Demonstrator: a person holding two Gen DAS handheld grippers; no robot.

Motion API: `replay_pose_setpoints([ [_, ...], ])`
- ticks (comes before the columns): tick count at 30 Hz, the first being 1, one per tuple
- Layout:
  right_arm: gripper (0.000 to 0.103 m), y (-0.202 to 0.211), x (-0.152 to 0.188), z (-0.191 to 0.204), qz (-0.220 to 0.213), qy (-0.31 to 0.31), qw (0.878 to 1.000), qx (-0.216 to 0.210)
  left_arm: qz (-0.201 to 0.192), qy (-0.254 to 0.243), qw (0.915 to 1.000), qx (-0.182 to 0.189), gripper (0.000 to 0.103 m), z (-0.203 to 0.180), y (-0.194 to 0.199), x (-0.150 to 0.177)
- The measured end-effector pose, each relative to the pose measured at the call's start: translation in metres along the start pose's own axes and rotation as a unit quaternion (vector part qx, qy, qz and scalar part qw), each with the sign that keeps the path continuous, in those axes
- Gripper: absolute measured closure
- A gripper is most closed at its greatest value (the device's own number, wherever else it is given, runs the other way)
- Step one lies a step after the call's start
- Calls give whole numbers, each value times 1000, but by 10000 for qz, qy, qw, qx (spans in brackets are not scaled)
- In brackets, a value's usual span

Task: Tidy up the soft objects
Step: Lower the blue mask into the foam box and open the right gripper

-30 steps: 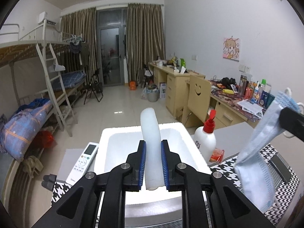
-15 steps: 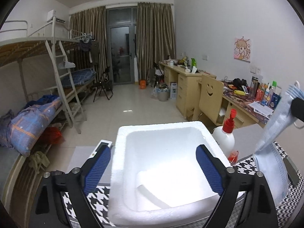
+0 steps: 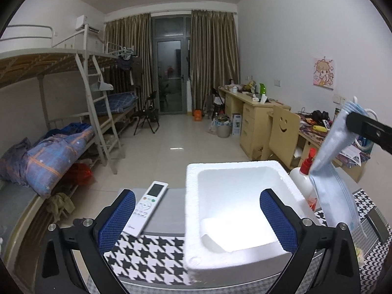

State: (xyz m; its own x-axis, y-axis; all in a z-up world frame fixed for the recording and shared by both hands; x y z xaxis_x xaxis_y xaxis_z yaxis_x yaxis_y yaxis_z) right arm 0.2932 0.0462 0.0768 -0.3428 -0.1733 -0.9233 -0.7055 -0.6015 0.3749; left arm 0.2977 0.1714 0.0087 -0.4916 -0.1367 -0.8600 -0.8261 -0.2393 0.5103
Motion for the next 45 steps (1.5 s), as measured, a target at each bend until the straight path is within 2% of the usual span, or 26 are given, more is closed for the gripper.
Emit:
replay_pose_setpoints([
  [17, 93, -40, -7, 23, 192, 10, 9997, -180, -93, 66, 9997, -238, 1, 29, 21, 15],
  [29, 92, -71, 7, 34, 612, 33, 9978, -250, -60, 186, 9991, -370, 1, 51, 22, 25],
  [30, 90, -73, 9, 35, 657, 50, 9975, -256, -49, 189, 9991, -387, 1, 52, 21, 26],
  [32, 67, -77, 13, 36, 782, 74, 9965, -294, -38, 196, 9990, -407, 1, 54, 21, 27],
  [38, 33, -83, 23, 37, 1051, 88, 9939, -316, -12, 200, 9989, -422, 1, 56, 19, 30],
  [45, 33, -79, 27, 36, 1086, 229, 9935, -258, -8, 202, 9991, -381, 1, 54, 20, 31],
])
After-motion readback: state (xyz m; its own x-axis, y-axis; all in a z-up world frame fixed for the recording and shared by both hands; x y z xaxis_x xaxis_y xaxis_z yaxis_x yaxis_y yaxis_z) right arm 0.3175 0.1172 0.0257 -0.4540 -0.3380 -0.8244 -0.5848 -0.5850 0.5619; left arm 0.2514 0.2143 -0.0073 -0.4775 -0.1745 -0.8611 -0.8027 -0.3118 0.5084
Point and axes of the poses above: each gripper's, at about its wrist camera, not at the fingertips, and y roughly against the way its jaws point, z to its left, x to its underside, the point moved 9 cm from there along -y, roughly the way its jaws point, and after that the axes turned 4 degrees about z, right-handed, at the moved point
